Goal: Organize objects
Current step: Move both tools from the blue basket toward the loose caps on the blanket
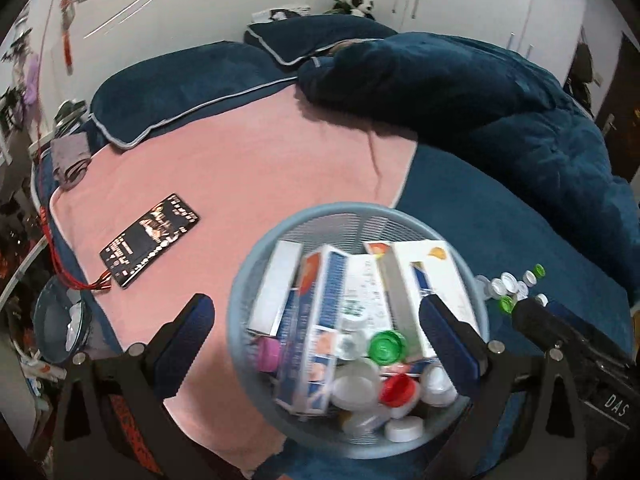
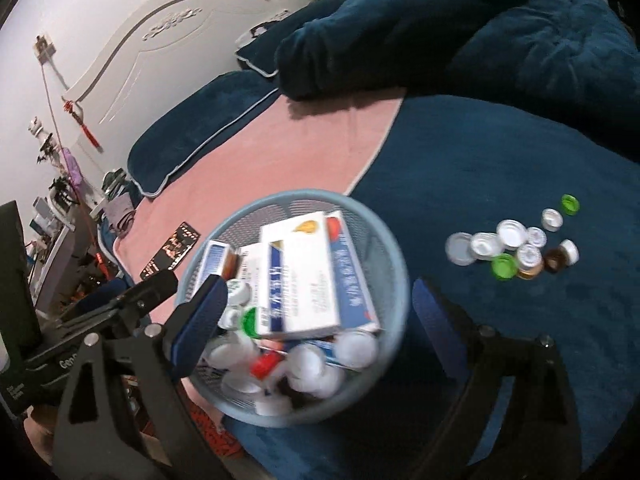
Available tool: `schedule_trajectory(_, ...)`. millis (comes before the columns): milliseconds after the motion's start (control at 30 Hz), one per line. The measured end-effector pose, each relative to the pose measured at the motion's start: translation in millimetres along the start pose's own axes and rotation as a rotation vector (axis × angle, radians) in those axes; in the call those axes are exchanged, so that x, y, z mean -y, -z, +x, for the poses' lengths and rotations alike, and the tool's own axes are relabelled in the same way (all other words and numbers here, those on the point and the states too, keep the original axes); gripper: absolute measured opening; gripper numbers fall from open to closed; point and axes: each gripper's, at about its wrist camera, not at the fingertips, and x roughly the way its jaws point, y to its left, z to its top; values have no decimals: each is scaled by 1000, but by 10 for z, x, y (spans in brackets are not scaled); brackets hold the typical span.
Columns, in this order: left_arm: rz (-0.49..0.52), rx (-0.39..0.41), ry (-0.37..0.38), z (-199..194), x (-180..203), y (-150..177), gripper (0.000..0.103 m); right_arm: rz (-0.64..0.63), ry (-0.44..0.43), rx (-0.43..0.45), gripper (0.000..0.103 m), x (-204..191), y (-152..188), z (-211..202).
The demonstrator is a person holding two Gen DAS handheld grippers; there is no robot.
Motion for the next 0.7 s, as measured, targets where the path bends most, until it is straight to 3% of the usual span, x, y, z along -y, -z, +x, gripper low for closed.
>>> schedule_trajectory(167,61,2,45,-19,343,34,102,22,49,11,96,359,52,-138)
schedule_trajectory(433,204,-13,136,26,1048,129,102,125,228,-11,97,1366,201,-318)
schedule_trajectory(700,254,-38,195,218,1593,146,102,180,337,-59,97,2075,333,-12)
